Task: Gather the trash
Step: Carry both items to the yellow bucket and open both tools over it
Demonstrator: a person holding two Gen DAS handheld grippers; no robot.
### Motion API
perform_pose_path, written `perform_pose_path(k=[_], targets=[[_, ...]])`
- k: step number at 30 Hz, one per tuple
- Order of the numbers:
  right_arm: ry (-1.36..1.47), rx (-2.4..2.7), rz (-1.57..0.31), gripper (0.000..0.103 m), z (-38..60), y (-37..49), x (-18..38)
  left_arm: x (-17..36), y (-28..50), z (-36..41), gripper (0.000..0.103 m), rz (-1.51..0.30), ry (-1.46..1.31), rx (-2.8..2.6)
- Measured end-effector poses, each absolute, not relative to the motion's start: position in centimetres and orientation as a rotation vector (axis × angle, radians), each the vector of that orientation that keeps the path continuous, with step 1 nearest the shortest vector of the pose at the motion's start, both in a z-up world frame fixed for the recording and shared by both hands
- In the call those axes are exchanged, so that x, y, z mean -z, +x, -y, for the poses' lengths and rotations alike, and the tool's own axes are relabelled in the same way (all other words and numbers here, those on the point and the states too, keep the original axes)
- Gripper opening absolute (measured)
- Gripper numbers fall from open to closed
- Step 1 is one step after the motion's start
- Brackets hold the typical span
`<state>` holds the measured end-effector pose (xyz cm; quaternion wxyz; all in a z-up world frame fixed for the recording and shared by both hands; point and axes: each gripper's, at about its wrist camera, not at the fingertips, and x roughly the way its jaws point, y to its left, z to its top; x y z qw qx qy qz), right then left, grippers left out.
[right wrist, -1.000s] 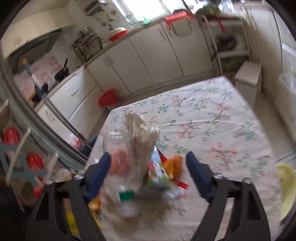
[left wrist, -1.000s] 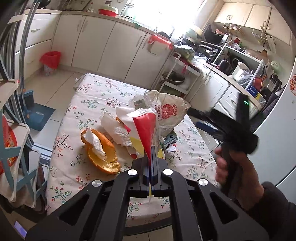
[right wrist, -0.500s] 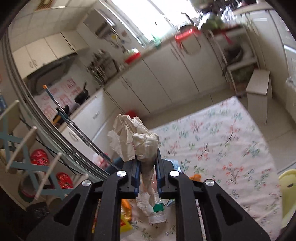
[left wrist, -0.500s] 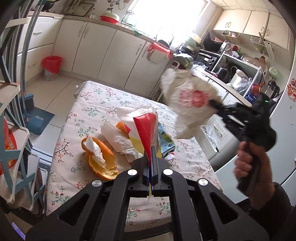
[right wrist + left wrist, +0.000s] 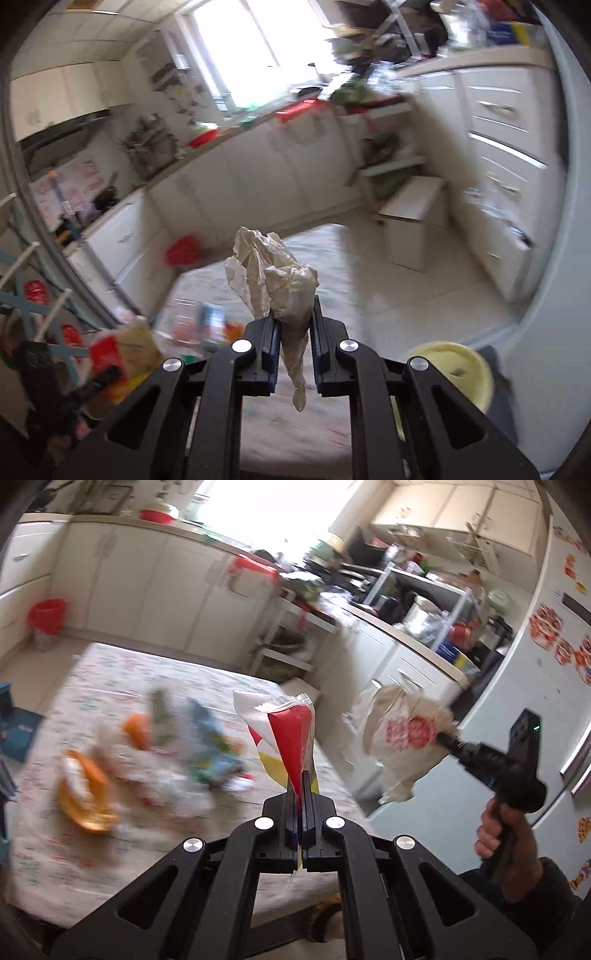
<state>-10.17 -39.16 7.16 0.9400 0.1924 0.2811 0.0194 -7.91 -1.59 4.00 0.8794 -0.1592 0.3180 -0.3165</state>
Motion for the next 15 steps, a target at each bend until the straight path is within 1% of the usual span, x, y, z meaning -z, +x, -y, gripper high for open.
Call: perform_pose_path(k=[4,8,12,15], targets=[[0.411,0.088,-0.631,0.015,44.2,-11.4,-4.5,-4.1,-8.0,8.0,0.001,-0.698,-0.296,0.74],[0.457,0.188,-0.716,0.016,48.6,-11.4,-0.4,-3.8,-7.7,15.2,0.001,-0.735,-0.253,0.814],[0.52,0.229,-0.793,0.016,51.1,-10.7,3.2,-2.2,-6.7,21.8,0.001,-0.784,-0.212,0.853],[0.548,0.237,-0.846,0.016,51.9,-9.6,5.3,-0.4,-5.6,25.4,0.001,-0.83,-0.177,0.849]])
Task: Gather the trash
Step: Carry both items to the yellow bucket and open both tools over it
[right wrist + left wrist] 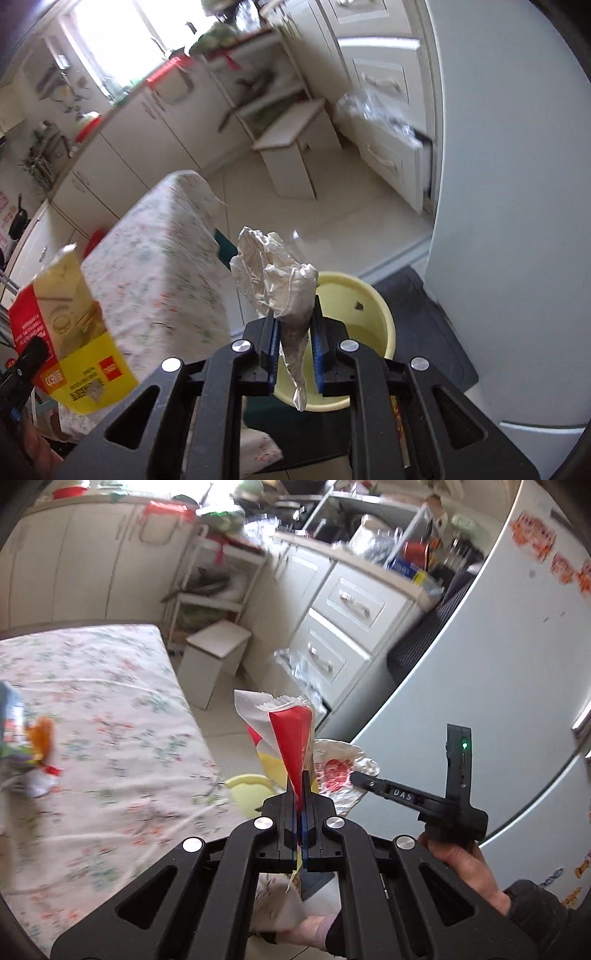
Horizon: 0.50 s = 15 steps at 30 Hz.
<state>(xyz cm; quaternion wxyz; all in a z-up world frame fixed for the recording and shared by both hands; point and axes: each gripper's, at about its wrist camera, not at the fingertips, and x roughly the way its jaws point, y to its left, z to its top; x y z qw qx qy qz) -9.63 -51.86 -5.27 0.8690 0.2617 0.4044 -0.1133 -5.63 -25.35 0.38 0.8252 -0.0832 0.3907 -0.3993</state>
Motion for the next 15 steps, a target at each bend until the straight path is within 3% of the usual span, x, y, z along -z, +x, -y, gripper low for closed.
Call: perform_pose_path(k=[7,9,10,12,15], targets=[[0.553,0.222,-0.922,0.02,51.8,-7.7,8.1,3.0,-3.4,31.5,0.001,-0.914,-0.088,0.808],[0.576,0.215,-0.938,0.034,52.1,-7.4,8.9,3.7,-3.0,32.5,0.001,-0.93,-0.069,0.794],[0.587,0.213,-0.937,0.043,52.2,-7.4,8.9,4.1,-2.8,33.0,0.004,-0.941,-0.058,0.787],[0.595,0.206,-0.932,0.045,52.3,-7.4,8.9,4.6,-2.4,33.4,0.008,-0.957,-0.049,0.779],[0.614,0.189,-0.909,0.055,52.2,-7.6,8.1,4.8,-2.2,33.3,0.033,-0.957,-0.043,0.754]])
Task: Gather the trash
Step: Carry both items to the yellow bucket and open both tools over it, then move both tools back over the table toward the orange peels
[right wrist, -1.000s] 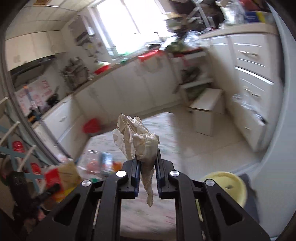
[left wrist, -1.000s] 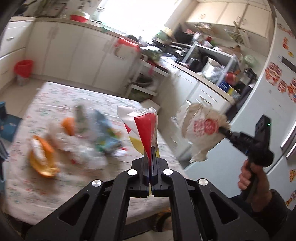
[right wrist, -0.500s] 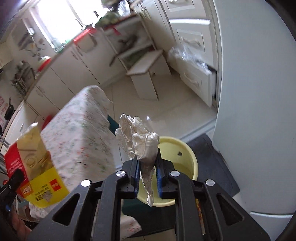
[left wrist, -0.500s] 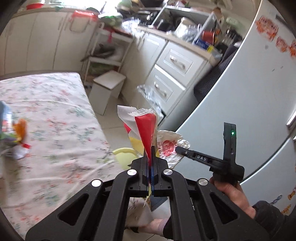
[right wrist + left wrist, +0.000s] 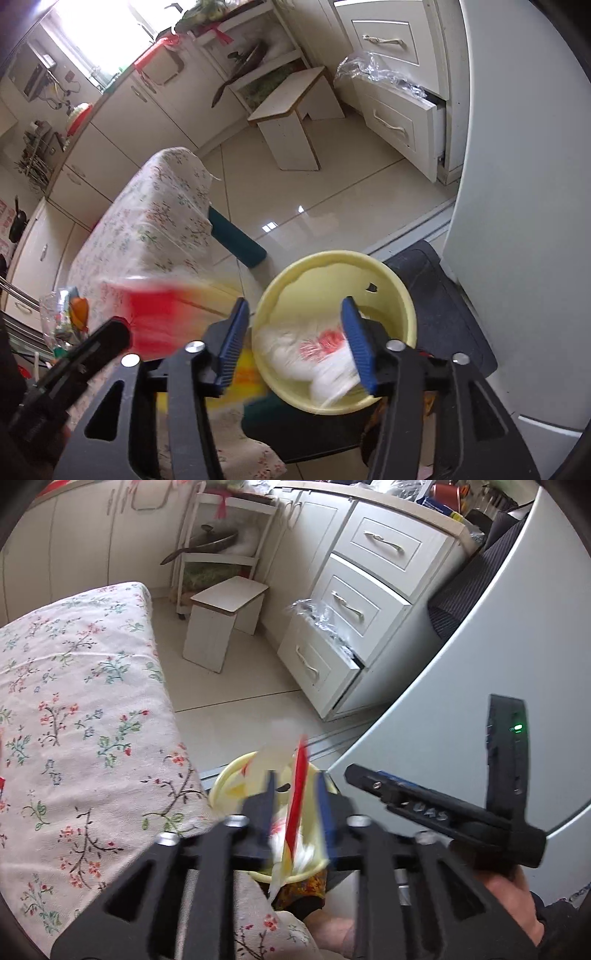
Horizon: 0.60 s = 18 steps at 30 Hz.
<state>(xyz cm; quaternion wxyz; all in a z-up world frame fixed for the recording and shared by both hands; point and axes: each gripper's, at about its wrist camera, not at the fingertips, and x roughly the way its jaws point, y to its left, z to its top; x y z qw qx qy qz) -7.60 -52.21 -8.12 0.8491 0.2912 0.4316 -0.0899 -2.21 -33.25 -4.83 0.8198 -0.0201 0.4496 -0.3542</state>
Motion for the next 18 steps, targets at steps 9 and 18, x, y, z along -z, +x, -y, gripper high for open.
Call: perform_pose_path(k=[9,18], targets=[[0.592,0.114,-0.838,0.063,49.8,-6.8,5.5,2.7,-3.1,28.2,0.062,-0.883,0.004,0.678],[0.53,0.01,-0.785,0.069,44.5,-5.4,2.9,2.9,-0.7,19.1,0.073,-0.888,0.136,0.627]])
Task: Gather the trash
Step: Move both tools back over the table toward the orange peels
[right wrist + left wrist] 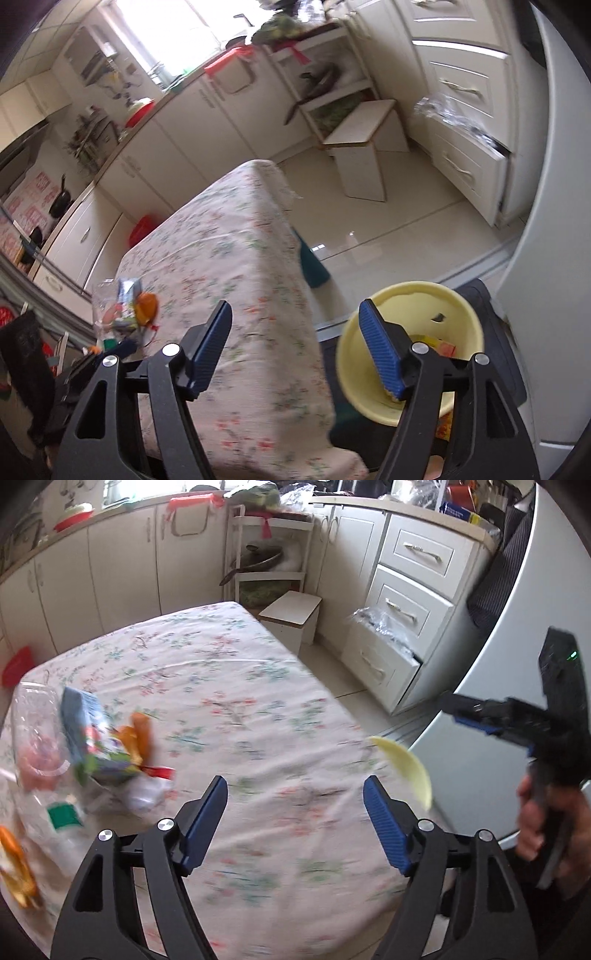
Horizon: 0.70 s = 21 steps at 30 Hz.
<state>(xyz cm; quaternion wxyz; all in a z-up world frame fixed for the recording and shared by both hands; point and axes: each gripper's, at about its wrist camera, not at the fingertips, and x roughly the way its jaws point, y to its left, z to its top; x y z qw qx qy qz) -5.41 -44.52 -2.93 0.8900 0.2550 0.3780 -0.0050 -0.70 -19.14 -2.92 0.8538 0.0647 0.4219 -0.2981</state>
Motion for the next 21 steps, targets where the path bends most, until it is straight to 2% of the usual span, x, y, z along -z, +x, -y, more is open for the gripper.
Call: perform_pose_path(k=[2,7,13,21], targets=[[0.514,-0.003,-0.787,0.069,43.4,-5.1,2.7,3.8,0.6,18.5,0.079,-0.903,0.201,0.658],[0.465,-0.022,-0.789,0.07,40.9,-3.7,2.3,6.3,2.9,18.3,0.08,-0.934,0.335,0.728],[0.357,-0.049,-0.813,0.073,37.3,-2.0,1.7,7.9,5.1,18.5,0.095,-0.923,0.368,0.759],[0.266,-0.064,-0.867,0.076,33.9,-0.2,2.8,8.2,7.1,18.5,0.095,-0.923,0.367,0.764]])
